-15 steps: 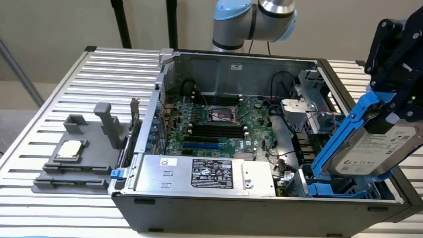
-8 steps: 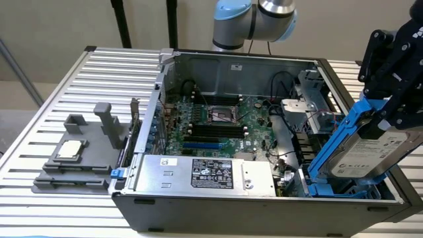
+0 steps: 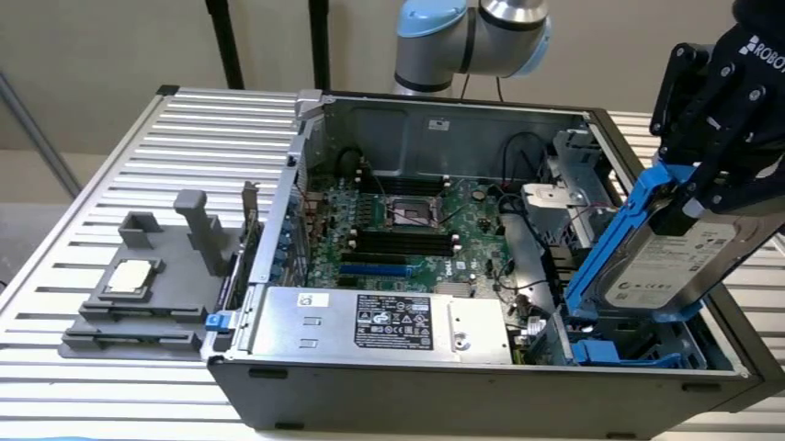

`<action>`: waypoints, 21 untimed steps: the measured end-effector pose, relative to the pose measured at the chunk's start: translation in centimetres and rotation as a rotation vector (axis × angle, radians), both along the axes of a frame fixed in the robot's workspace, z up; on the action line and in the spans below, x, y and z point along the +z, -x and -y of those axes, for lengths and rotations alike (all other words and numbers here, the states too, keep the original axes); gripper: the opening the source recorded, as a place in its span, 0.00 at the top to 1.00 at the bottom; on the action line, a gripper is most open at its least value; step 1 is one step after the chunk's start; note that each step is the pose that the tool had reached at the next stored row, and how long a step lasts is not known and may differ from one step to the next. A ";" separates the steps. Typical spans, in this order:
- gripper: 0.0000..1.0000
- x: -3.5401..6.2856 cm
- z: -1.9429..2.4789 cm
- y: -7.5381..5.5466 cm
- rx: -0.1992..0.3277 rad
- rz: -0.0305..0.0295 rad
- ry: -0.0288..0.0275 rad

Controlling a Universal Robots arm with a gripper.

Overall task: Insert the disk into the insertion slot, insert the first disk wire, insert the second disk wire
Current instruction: 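Insert the disk into the insertion slot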

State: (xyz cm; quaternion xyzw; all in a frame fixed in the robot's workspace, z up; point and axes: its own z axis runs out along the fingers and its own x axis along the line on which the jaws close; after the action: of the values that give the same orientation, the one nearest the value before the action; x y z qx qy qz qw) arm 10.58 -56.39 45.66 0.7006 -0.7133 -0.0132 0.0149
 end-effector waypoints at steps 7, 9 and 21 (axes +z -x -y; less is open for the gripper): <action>0.67 -0.29 -0.48 -0.4 0.000 -0.0017 -0.0003; 0.67 -0.19 -0.46 -0.4 0.000 -0.0017 -0.0021; 0.67 2.55 -0.17 -0.4 0.000 -0.0017 -0.0063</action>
State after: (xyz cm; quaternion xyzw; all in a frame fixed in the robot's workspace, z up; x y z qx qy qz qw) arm 10.96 -56.22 48.21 0.7006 -0.7133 -0.0160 0.0132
